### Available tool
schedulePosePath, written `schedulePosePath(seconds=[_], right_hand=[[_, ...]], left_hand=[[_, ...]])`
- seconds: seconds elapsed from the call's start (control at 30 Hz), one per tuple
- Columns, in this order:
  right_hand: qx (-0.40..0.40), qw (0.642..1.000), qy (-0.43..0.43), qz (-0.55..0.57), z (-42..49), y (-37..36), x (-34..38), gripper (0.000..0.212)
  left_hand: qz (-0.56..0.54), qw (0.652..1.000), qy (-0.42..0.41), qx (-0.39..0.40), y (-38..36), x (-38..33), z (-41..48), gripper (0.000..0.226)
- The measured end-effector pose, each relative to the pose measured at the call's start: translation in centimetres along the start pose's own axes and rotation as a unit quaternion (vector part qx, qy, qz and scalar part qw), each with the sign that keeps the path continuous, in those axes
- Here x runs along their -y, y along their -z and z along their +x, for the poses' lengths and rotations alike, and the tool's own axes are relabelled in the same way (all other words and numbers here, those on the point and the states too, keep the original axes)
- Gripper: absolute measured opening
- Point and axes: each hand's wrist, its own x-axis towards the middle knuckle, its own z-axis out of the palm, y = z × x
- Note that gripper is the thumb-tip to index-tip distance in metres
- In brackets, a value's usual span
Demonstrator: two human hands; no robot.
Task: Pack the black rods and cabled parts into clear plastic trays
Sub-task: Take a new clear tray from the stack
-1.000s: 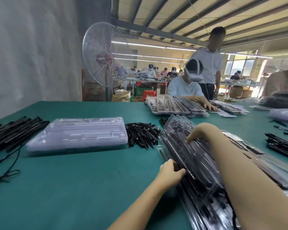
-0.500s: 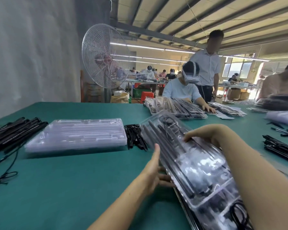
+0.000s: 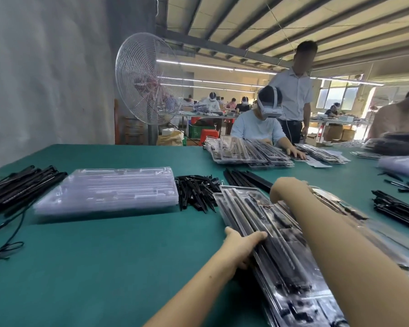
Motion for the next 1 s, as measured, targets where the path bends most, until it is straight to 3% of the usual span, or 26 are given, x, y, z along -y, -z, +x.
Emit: schedulePosePath(seconds=[0.13, 0.23, 0.37, 0.47, 0.53, 0.67, 0.87, 1.0], right_hand=[[-0.054, 0.997, -0.063, -0.003, 0.4, -2.2, 0.0, 0.058], [-0.053, 0.993, -0.101, 0.036, 1.1, -3.8, -1.0, 0.070], [-0.059, 0.987, -0.151, 0.022, 2.3, -3.8, -3.1, 0.084], [-0.029, 0.986, -0.158, 0.032, 2.7, -3.8, -3.5, 0.065], [-0.039, 0.988, -0.150, 0.001, 3.0, -4.5, -3.0, 0.050], [-0.087, 0.991, -0.099, -0.028, 3.0, -4.8, -2.4, 0.040], [-0.166, 0.978, 0.006, -0.125, 2.4, -4.5, -2.3, 0.037], [-0.166, 0.974, 0.050, -0.144, 2.4, -3.9, -1.6, 0.038]], left_hand=[[0.036, 0.999, 0.006, -0.007, -1.3, -0.5, -1.2, 0.107], [0.061, 0.997, 0.012, -0.049, -2.7, -0.6, -1.9, 0.092], [0.100, 0.989, -0.045, -0.103, -3.3, 0.0, -1.6, 0.076], [0.042, 0.992, -0.080, -0.092, -3.2, 0.3, -0.9, 0.066], [-0.006, 0.994, -0.073, -0.075, -3.4, 0.4, -0.9, 0.062], [-0.076, 0.990, -0.094, -0.074, -3.9, 0.8, -1.3, 0.061], [-0.136, 0.979, -0.124, -0.083, -4.2, 0.8, -1.8, 0.061], [-0.137, 0.980, -0.126, -0.074, -3.7, 1.2, -1.6, 0.061]])
